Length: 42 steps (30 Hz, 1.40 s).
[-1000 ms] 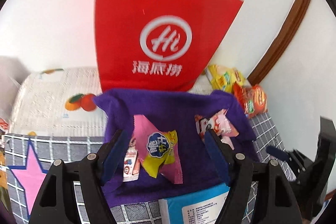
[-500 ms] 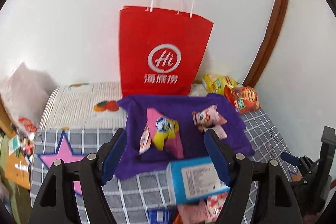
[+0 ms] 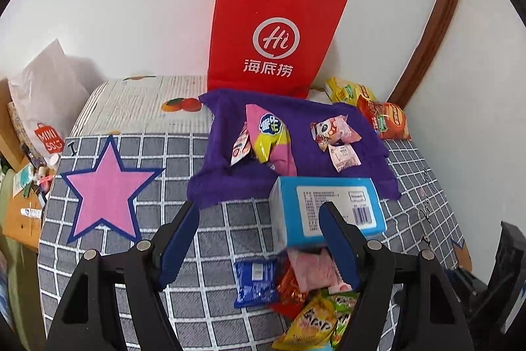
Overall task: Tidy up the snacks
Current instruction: 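Pull both tools back from the towel toward the snack pile, then grasp green triangular snack bag with right gripper while left gripper grasps blue packet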
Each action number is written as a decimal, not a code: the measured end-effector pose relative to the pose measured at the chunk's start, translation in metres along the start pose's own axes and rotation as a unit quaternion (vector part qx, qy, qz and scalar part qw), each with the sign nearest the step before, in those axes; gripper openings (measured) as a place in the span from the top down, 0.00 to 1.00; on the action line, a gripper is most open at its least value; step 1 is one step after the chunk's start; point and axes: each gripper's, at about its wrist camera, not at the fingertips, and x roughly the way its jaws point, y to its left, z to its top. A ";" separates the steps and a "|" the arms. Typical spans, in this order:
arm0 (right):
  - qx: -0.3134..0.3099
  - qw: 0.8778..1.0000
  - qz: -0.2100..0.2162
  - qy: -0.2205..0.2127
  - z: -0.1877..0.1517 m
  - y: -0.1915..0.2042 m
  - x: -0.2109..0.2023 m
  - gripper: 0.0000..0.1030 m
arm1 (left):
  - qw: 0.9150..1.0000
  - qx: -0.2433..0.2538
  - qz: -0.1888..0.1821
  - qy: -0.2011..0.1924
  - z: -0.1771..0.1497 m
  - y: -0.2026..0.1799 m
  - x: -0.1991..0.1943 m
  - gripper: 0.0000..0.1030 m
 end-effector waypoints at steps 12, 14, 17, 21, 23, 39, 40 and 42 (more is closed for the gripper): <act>-0.060 0.998 -0.020 0.022 -0.039 0.055 0.026 0.33 | 1.000 -0.026 0.003 0.002 -0.026 0.040 -0.007 0.29; -0.079 0.995 -0.046 0.039 -0.044 0.056 0.038 0.44 | 0.999 -0.036 0.003 0.006 -0.029 0.049 -0.006 0.29; -0.076 0.995 -0.045 0.044 -0.048 0.047 0.037 0.44 | 0.999 -0.041 0.012 0.019 -0.034 0.059 0.001 0.28; -0.072 0.995 -0.043 0.047 -0.046 0.041 0.038 0.41 | 0.998 -0.045 0.010 0.033 -0.040 0.062 0.012 0.28; -0.072 0.995 -0.039 0.052 -0.046 0.043 0.044 0.37 | 0.998 -0.039 0.008 0.039 -0.043 0.059 0.017 0.28; -0.072 0.994 -0.060 0.048 -0.052 0.021 0.049 0.53 | 0.993 -0.007 -0.023 0.112 -0.073 0.022 0.074 0.29; -0.071 0.995 -0.061 0.043 -0.052 0.018 0.044 0.53 | 0.993 -0.006 -0.026 0.115 -0.075 0.019 0.077 0.30; -0.069 0.995 -0.059 0.034 -0.051 0.014 0.035 0.53 | 0.992 -0.004 -0.030 0.121 -0.077 0.016 0.082 0.30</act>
